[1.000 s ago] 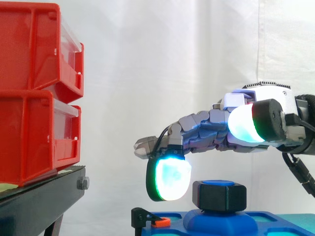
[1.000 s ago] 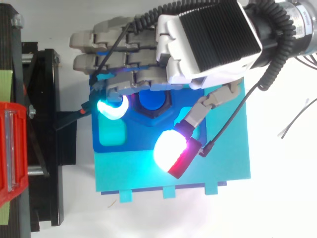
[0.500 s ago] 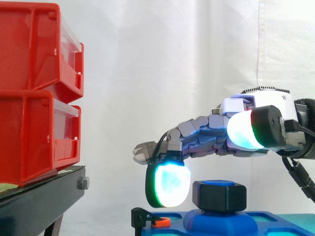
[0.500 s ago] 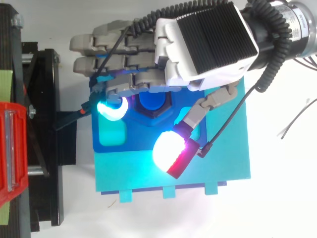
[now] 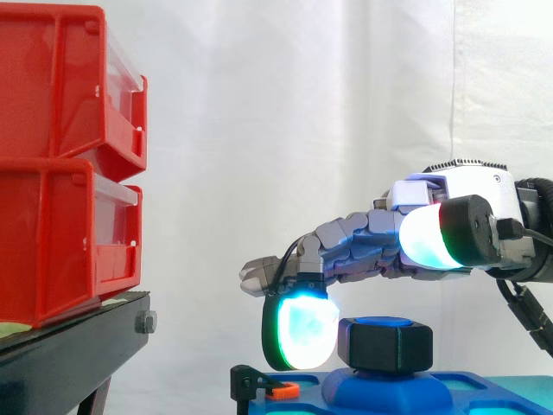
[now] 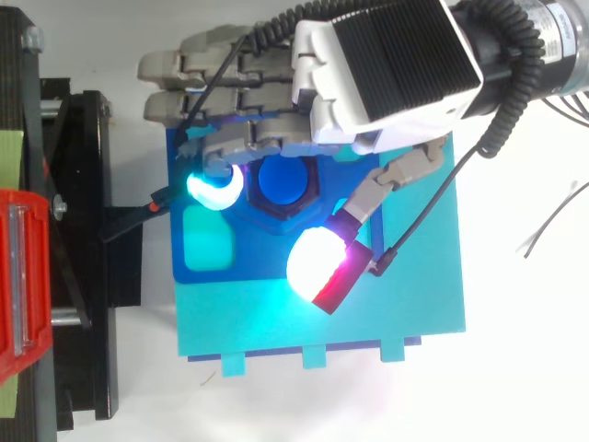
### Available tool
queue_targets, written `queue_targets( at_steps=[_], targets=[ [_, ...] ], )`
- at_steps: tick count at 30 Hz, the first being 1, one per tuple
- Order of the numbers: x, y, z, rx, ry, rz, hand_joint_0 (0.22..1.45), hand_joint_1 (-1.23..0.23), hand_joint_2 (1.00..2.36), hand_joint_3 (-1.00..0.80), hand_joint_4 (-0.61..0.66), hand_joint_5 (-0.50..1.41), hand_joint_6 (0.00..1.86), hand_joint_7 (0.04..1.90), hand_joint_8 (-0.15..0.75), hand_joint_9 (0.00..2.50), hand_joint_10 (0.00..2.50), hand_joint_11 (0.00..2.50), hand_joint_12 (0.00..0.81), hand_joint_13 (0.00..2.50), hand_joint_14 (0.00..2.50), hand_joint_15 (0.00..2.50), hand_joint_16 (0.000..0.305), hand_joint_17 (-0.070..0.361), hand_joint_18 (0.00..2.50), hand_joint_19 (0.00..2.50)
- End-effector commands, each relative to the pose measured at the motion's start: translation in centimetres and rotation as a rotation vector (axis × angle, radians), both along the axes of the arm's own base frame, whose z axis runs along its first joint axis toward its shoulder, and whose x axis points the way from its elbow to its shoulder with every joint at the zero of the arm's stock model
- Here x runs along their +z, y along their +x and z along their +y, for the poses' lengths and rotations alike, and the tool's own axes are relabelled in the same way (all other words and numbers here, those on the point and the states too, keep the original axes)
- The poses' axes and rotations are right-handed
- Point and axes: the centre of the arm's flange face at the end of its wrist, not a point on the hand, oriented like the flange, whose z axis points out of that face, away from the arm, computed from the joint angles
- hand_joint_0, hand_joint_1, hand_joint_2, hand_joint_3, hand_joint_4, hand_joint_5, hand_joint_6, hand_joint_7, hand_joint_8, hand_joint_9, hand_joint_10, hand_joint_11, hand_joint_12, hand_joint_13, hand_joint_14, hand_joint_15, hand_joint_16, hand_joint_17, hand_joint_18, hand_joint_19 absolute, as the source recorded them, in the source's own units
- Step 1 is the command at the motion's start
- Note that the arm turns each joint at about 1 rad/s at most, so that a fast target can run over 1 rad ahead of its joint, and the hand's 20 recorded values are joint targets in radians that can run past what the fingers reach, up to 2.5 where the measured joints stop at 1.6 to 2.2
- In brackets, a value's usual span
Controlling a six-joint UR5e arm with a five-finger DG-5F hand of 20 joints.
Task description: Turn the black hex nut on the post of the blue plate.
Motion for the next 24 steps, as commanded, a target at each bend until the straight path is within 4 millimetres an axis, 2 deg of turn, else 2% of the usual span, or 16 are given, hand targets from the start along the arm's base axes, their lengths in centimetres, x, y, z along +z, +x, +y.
queue_targets(
  at_steps=[1, 24],
  targets=[
    [0.1, -0.1, -0.3, -0.003, 0.000, -0.001, 0.46, -0.11, 1.00, -0.50, 0.37, -0.17, 0.50, 1.05, 0.315, 0.30, 0.00, 0.00, 0.382, 0.15, 0.00, 0.03, 0.055, 0.123, 0.14, 0.26],
    [0.1, -0.9, -3.2, -0.014, -0.003, -0.001, 0.46, -0.12, 1.00, -0.50, 0.36, -0.17, 0.50, 1.05, 0.312, 0.30, 0.00, 0.00, 0.379, 0.15, 0.00, 0.04, 0.054, 0.122, 0.15, 0.27]
  ],
)
